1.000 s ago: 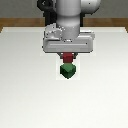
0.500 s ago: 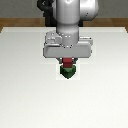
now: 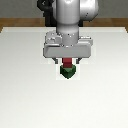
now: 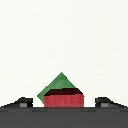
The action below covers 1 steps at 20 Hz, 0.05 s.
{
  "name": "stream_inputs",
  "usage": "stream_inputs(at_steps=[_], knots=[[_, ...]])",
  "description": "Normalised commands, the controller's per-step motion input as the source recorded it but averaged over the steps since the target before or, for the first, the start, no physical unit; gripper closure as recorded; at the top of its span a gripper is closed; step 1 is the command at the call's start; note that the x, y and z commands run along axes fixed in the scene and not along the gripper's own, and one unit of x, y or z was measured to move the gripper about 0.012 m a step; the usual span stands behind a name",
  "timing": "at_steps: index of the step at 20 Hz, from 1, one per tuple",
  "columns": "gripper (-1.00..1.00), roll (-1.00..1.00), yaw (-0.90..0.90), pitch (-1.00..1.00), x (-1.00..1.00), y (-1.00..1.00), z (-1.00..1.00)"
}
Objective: Place the red cube on top of the green cube.
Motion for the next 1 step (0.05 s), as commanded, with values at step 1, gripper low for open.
stream_inputs(at_steps=[1], knots=[[-1.00,0.00,0.00,0.00,0.00,0.00,0.00]])
